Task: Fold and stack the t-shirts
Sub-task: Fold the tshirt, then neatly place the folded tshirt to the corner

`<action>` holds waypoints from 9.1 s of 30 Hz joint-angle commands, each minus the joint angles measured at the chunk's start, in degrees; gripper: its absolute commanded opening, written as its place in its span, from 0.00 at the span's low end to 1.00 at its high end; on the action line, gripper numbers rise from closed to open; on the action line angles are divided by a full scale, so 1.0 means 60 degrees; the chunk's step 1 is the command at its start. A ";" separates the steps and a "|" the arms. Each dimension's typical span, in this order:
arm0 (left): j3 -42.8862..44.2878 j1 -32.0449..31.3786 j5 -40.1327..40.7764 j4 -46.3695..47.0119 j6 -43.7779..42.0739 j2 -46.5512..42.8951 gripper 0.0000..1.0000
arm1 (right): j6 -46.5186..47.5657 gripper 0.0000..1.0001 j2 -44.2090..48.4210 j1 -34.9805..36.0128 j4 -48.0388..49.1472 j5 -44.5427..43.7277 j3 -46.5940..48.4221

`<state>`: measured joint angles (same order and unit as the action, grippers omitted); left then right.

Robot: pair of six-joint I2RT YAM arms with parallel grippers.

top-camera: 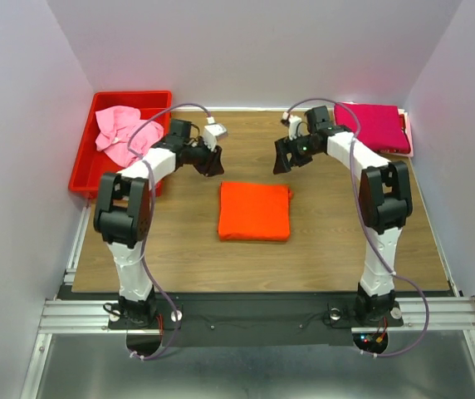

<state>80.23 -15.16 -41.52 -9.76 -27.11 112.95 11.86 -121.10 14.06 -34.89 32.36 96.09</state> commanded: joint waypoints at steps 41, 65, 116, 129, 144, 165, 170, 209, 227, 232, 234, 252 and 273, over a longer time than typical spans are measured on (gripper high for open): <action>-0.5474 -0.0388 -0.3510 0.8509 1.0508 -0.2390 0.85 | -0.5917 1.00 0.2708 0.0526 0.4819 0.4509 -0.4661; -0.6397 -0.0827 -0.3979 0.7940 1.0055 -0.3677 0.73 | -0.6471 1.00 0.3952 0.0658 0.4526 0.4905 -0.5702; -0.5197 -0.0916 -0.1446 0.7209 0.8958 -0.0325 0.42 | -0.2064 0.95 0.1345 -0.1275 0.1686 0.4274 -0.5544; -0.4159 -0.1236 0.0016 0.4106 0.4584 -0.3734 0.61 | -0.1800 0.95 0.4507 -0.1860 0.0337 0.3881 -0.5147; -0.1551 -0.6672 0.7122 0.2081 -0.3214 -0.1995 0.50 | -0.4656 1.00 0.4349 -0.2974 0.1406 0.1610 -0.5029; -0.0525 -0.6776 0.6968 0.2623 -0.3437 0.0337 0.02 | -0.6543 1.00 0.4010 -0.3135 0.4020 0.1828 -0.6359; -0.0261 -0.6161 0.5428 0.2301 -0.2470 -0.0250 0.00 | -0.8126 1.00 0.4041 -0.3121 0.6749 0.1916 -0.7781; -0.0290 -0.5150 0.2408 0.2198 -0.1311 -0.0968 0.00 | -1.2275 0.67 0.0041 -0.1289 1.3374 -0.1072 -0.7344; -0.2164 -0.3641 0.2056 0.0383 -0.0608 -0.3619 0.56 | -0.4662 0.01 0.1667 -0.1304 0.7797 -0.1452 -0.4136; -0.2457 -0.3085 0.1676 -0.0467 -0.0287 -0.4715 0.98 | -0.1939 0.01 0.1243 -0.1640 0.6025 -0.1701 -0.2190; -0.2531 -0.3026 0.1661 -0.0512 -0.0053 -0.4937 0.99 | -0.1217 0.01 0.1068 -0.1772 0.5657 -0.1804 -0.1619; -0.3308 -0.2806 0.2012 -0.0820 0.0593 -0.6241 0.99 | 0.1876 0.01 -0.0969 -0.2857 0.2710 -0.1907 0.4446; -0.3249 -0.2820 0.2042 -0.0761 0.0564 -0.6124 0.99 | 0.1408 0.01 -0.0705 -0.3237 0.2549 -0.1951 0.6292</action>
<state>60.60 -32.14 -28.84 -14.85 -23.88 77.87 21.17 -128.05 -4.01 -22.48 20.75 129.40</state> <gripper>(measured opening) 0.986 0.079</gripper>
